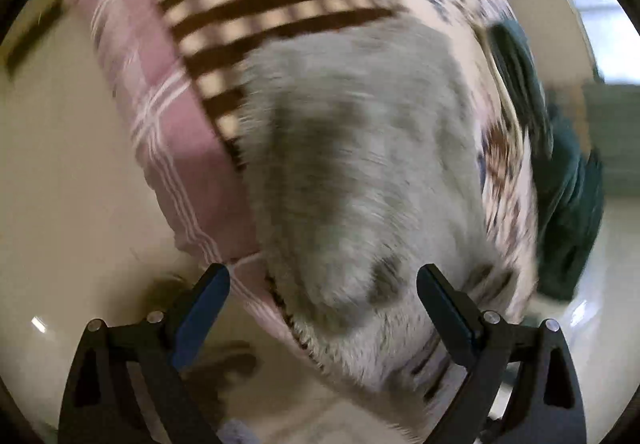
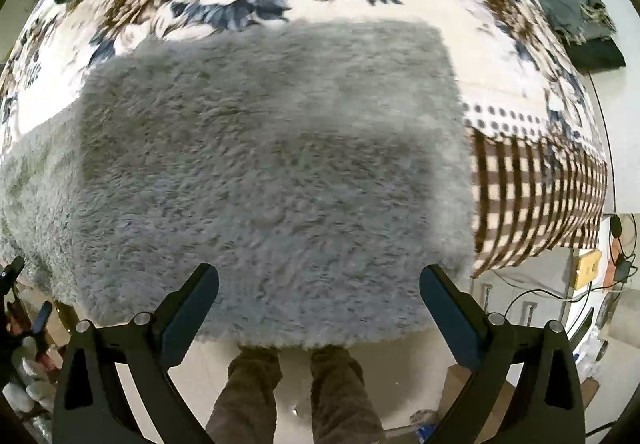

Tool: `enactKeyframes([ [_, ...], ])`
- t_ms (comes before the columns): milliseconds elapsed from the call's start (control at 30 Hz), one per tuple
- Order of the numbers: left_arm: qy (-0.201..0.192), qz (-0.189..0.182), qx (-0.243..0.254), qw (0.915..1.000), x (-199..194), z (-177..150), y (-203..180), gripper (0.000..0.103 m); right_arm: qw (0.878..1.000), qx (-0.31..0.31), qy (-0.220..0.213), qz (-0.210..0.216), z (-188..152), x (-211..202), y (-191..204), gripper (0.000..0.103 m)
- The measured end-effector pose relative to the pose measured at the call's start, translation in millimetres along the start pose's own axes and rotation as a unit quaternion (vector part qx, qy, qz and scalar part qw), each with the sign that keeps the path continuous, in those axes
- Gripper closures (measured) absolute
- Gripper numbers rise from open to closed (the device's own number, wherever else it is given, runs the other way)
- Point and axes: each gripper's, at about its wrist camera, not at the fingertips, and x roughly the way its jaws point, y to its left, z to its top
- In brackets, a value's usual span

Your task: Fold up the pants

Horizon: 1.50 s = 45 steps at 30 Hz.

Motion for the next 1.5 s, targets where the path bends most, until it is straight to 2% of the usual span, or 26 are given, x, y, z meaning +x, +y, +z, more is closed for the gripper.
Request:
enactKeyframes([
  [100,-0.016,-0.024,-0.047,0.9985,3.5,6.3,19.1,0.008,1.0,-0.003,0.006,0.001,4.5,0.5,12.0,0.001],
  [200,-0.054,-0.051,-0.064,0.9952,-5.3,13.6,22.7,0.008,1.0,-0.011,0.012,0.003,9.0,0.2,24.6,0.001],
  [300,-0.105,-0.041,-0.027,0.9933,-20.3,23.7,10.2,0.008,1.0,-0.011,0.018,0.009,13.0,-0.2,35.1,0.001],
  [400,-0.124,0.001,0.048,0.9911,-21.0,35.2,-8.7,0.008,1.0,-0.017,0.017,0.009,14.3,-2.8,47.1,0.001],
  [433,-0.127,0.012,0.069,0.9895,-19.3,40.3,-14.0,0.008,1.0,-0.022,0.016,0.008,14.6,-3.9,52.9,0.001],
  [533,-0.119,0.018,0.088,0.9888,-7.9,55.0,-16.0,0.008,0.999,-0.033,0.01,0.001,14.1,-5.7,64.2,0.001],
  [667,-0.09,0.022,0.078,0.9927,14.2,67.0,-8.2,0.008,0.999,-0.033,0.016,0.007,13.3,-3.5,71.3,0.001],
  [800,-0.086,0.002,0.065,0.9942,17.0,65.9,-4.6,0.008,0.999,-0.034,0.014,0.002,13.2,-3.1,74.8,0.001],
  [833,-0.089,-0.007,0.064,0.9939,15.0,64.1,-4.7,0.014,0.999,-0.032,0.015,0.001,13.5,-2.8,74.4,0.001],
  [867,-0.096,-0.017,0.07,0.9928,12.5,62.1,-5.4,0.03,0.999,-0.03,0.014,0.001,13.8,-2.6,73.9,0.001],
  [900,-0.101,-0.024,0.077,0.9916,11.0,60.7,-8.2,0.042,1.0,-0.028,0.014,0.001,14.4,-2.1,73.2,0.001],
  [933,-0.108,-0.034,0.089,0.9895,7.7,57.6,-11.6,0.064,1.0,-0.026,0.014,0.002,14.7,-1.9,72.4,0.001],
  [1067,-0.136,-0.035,0.132,0.9813,-6.2,45.2,-28.6,0.073,1.0,-0.014,0.01,0.003,15.6,0.9,65.1,0.001],
  [1300,-0.155,-0.037,0.181,0.9705,-36.8,23.8,-75.2,0.075,1.0,0.004,-0.017,-0.022,21.3,-5.2,37.6,0.001],
  [1500,-0.154,-0.038,0.239,0.958,-54.2,-10.0,-134.1,0.075,0.999,0.016,-0.037,-0.016,25.6,-21.3,9.9,0.001],
])
